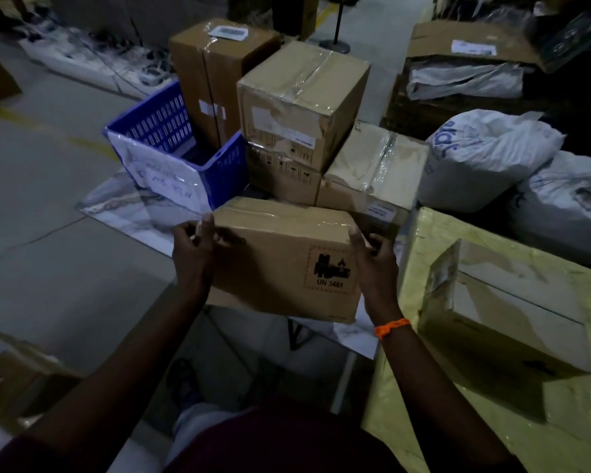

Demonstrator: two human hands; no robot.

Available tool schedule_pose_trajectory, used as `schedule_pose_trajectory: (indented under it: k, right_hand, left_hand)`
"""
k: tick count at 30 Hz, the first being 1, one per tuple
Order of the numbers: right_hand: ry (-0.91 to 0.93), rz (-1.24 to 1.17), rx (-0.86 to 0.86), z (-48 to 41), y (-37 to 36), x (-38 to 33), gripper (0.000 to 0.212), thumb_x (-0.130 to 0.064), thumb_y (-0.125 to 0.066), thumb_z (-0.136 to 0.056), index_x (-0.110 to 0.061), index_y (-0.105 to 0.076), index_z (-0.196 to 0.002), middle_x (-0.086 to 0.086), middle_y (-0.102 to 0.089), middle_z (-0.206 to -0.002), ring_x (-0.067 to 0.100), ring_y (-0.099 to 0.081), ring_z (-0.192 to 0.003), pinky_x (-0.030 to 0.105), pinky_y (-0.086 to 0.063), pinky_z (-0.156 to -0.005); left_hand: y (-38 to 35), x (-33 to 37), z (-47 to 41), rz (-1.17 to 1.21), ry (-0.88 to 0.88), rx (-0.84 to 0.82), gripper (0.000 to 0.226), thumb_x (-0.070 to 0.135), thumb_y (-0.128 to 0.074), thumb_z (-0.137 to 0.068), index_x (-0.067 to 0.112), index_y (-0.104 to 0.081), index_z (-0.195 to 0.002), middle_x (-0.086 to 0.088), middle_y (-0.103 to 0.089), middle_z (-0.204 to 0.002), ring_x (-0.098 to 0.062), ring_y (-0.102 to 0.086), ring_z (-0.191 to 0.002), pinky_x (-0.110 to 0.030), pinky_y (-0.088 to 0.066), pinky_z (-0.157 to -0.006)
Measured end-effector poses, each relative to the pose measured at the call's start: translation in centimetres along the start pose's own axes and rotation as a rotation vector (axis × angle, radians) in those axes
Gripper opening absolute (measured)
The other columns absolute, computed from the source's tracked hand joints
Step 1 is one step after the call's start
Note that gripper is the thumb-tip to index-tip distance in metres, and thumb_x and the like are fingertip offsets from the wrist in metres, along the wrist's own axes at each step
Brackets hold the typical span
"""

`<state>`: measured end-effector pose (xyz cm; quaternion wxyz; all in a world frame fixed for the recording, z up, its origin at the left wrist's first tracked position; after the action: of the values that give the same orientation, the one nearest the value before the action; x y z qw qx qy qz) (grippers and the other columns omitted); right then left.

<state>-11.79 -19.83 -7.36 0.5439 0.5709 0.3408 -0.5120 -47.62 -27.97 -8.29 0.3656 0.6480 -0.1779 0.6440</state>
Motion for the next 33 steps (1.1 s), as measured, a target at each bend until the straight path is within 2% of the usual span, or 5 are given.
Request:
schedule_pose_trajectory:
  k: [4,11,19,24,33]
  right_hand:
    - [0.020,0.029,-0.023,1.6,-0.3,1.9,0.037,-0.042,-0.067,-0.098,-0.017,-0.065,-0.125,-0.002,-0.070,-0.099,0.015,-0.069,-0.087,0.031,-0.056,-0.070]
    - [0.010,0.091,0.042,4.1,0.2,5.8,0.043,-0.021,-0.072,-0.092,-0.016,-0.063,-0.134,0.003,-0.069,-0.125,0.017,-0.065,-0.109,0.035,-0.056,-0.090]
    - [0.109,0.274,0.005,4.0,-0.2,8.0,0.060,-0.033,-0.070,-0.089,-0.009,-0.056,-0.142,0.011,-0.060,-0.138,0.027,-0.057,-0.127,0.043,-0.050,-0.105]
    - [0.454,0.788,-0.042,3.7,-4.9,4.7,0.064,-0.035,-0.054,-0.096,-0.003,-0.047,-0.151,0.023,-0.034,-0.162,0.042,-0.026,-0.153,0.056,-0.020,-0.125]
    - [0.499,1.029,-0.338,0.1,-12.1,3.5,0.067,-0.051,-0.033,-0.106,-0.018,-0.023,-0.164,0.012,-0.012,-0.172,0.033,-0.006,-0.159,0.056,-0.006,-0.127]
  left_hand:
    - [1.0,-1.4,0.3,-0.073,0.018,-0.045,0.075,0.074,-0.053,-0.081,0.018,-0.062,-0.130,-0.008,-0.065,-0.126,-0.027,-0.063,-0.113,-0.052,-0.051,-0.100]
    - [0.8,-5.6,2.6,-0.155,-0.051,-0.256,0.035,0.034,-0.063,-0.100,0.042,-0.057,-0.134,0.010,-0.061,-0.125,0.010,-0.059,-0.101,-0.028,-0.051,-0.083]
    - [-0.7,-6.3,4.3,-0.245,-0.097,-0.323,0.057,0.037,-0.063,-0.101,0.018,-0.044,-0.151,-0.006,-0.046,-0.145,-0.021,-0.048,-0.130,-0.039,-0.045,-0.103]
    - [-3.1,-4.1,3.9,-0.689,-0.437,-0.382,0.068,0.050,-0.038,-0.100,0.017,-0.030,-0.159,-0.013,-0.027,-0.164,-0.033,-0.028,-0.149,-0.057,-0.031,-0.118]
    - [-11.4,-3.3,2.0,-1.121,-0.613,-0.631,0.062,0.055,-0.023,-0.106,0.029,-0.021,-0.162,-0.001,-0.010,-0.172,-0.025,-0.006,-0.158,-0.060,-0.003,-0.122]
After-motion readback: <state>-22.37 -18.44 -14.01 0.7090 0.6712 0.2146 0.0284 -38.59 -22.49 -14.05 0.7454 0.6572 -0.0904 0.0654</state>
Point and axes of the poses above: each hand's wrist, its own z-axis away from the middle knuckle, its own y-axis out of the back of the hand, x = y × z, the point moved 8 cm from there along -z, towards the middle knuckle
